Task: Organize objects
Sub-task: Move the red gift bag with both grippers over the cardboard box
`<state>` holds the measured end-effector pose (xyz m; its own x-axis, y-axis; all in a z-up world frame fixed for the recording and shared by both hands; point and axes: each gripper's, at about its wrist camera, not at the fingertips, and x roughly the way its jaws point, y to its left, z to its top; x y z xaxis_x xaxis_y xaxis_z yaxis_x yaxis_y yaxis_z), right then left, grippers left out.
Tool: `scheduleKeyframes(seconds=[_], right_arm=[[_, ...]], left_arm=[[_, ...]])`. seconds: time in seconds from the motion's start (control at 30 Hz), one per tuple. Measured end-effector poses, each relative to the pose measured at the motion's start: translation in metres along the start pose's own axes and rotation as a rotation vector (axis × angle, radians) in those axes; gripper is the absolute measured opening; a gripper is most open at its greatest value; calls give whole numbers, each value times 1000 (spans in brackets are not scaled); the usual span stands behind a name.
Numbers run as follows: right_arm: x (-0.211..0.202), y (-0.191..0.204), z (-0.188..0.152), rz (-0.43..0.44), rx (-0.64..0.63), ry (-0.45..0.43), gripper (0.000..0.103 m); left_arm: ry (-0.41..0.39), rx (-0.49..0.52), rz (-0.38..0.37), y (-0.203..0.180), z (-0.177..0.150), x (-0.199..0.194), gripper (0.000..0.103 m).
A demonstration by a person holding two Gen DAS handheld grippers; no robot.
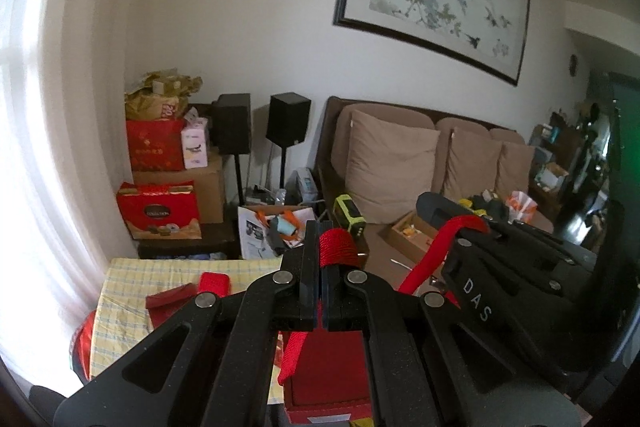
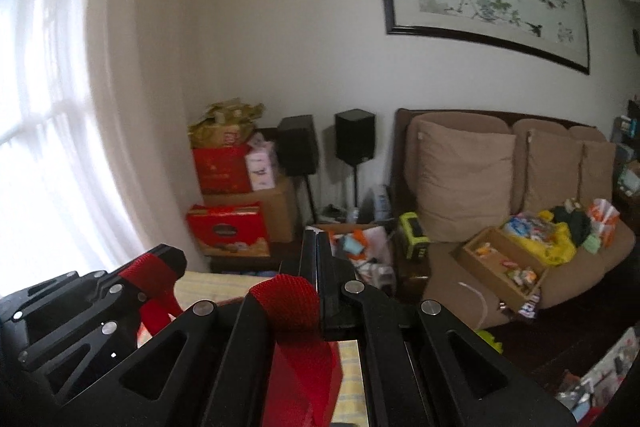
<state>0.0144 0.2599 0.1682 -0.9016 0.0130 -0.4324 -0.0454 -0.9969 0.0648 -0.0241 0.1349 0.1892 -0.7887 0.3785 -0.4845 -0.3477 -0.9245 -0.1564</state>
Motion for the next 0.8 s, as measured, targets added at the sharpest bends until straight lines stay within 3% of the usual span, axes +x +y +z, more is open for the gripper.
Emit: scheduleKeyframes(seconds=[0.37, 0.6, 0.8], right_arm=[[21, -80, -19, -73, 75, 26, 0], [66, -142, -41, -113, 155, 89, 0], [97, -199, -60, -148, 225, 133, 0]], left_arm=[[26, 25, 2, -61, -5, 62, 0], [115, -25, -37, -83, -14, 133, 0], [171, 2, -38, -104, -36, 194, 0]])
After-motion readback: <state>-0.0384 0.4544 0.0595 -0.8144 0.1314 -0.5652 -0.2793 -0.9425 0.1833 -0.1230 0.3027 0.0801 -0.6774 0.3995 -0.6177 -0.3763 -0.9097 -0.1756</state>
